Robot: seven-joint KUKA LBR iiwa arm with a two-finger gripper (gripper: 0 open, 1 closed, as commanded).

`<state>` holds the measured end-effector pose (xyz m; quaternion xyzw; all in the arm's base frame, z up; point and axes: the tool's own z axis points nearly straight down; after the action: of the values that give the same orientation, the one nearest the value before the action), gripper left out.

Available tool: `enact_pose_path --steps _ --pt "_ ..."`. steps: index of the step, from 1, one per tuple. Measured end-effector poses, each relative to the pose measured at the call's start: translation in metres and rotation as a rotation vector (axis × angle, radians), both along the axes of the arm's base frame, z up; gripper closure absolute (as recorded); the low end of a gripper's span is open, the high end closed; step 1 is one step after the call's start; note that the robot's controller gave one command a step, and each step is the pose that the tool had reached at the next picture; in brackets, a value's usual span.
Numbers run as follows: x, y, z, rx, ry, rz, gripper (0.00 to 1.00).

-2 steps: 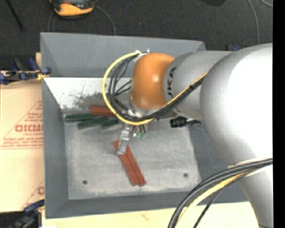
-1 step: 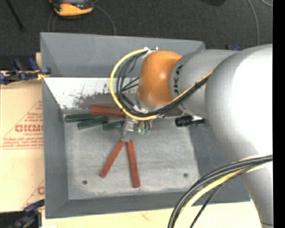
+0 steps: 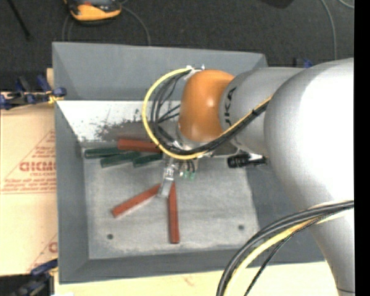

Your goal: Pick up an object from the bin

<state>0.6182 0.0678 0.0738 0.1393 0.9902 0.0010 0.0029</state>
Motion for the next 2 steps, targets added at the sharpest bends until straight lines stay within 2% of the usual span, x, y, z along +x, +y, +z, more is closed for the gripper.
enact_pose_path --steps 1,2 --pt "0.000 0.000 0.000 0.000 0.000 0.000 0.00" --pt "-0.001 0.017 0.012 -0.006 0.004 0.134 0.00"
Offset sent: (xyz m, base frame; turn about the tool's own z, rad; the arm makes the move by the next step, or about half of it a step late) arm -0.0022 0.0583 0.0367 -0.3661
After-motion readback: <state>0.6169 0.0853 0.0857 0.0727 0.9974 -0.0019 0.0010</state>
